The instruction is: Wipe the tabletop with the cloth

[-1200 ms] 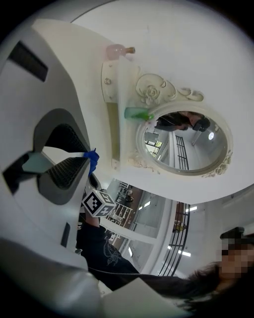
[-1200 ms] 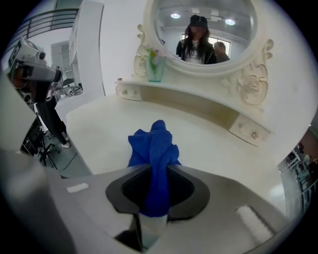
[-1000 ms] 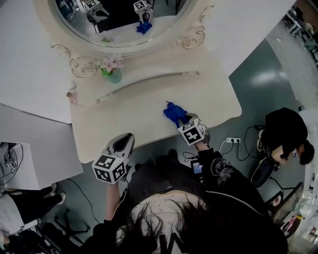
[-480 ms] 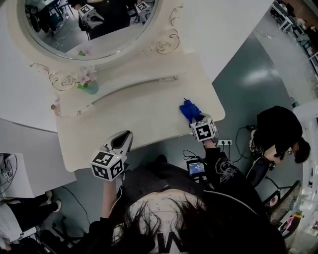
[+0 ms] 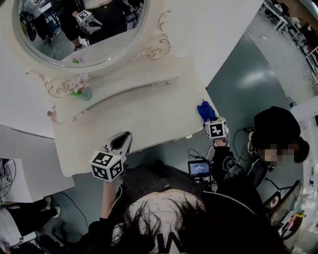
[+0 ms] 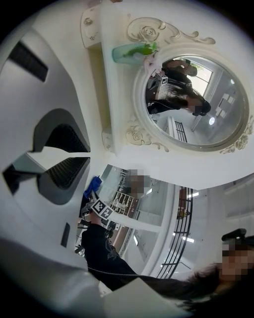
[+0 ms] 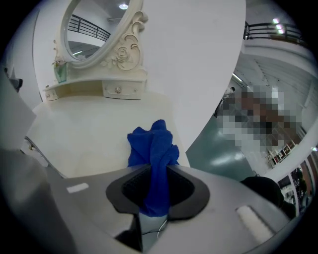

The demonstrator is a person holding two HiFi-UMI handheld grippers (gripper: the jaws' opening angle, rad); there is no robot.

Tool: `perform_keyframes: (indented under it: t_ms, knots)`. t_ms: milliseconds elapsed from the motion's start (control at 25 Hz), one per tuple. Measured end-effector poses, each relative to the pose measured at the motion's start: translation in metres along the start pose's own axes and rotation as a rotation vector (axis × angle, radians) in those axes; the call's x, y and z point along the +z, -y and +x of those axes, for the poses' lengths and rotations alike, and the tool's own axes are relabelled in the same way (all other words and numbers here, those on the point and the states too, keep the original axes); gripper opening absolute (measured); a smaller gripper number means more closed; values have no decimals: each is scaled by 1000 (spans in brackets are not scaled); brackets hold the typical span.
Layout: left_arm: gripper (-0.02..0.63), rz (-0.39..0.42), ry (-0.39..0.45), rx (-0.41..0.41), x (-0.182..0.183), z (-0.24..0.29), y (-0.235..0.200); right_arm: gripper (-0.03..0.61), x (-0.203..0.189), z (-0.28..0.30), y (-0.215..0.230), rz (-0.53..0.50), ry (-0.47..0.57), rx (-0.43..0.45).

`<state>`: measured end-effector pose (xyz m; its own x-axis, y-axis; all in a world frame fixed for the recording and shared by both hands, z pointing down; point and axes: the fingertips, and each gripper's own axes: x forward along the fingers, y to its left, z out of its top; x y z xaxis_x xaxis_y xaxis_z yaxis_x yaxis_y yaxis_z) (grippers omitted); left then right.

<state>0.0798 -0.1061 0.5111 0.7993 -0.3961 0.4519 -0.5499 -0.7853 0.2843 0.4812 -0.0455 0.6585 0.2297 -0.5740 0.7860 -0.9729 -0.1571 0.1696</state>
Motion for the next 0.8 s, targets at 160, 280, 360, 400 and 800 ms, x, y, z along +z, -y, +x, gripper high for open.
perform_keyframes:
  t_ms: [160, 280, 360, 400, 800]
  knots:
    - [8, -6, 12, 14, 2, -1, -2, 89, -10, 1, 23, 16, -30, -46]
    - [9, -14, 18, 24, 1, -5, -5, 89, -12, 0, 30, 19, -53, -63]
    - [9, -24, 20, 34, -1, -8, -8, 89, -8, -5, 29, 12, -62, -75]
    - [8, -30, 20, 41, -3, -11, -10, 89, -5, -8, 27, 7, -58, -79]
    - [9, -62, 30, 89, -10, -40, -33, 89, 85, -53, -59, -17, 169, 102]
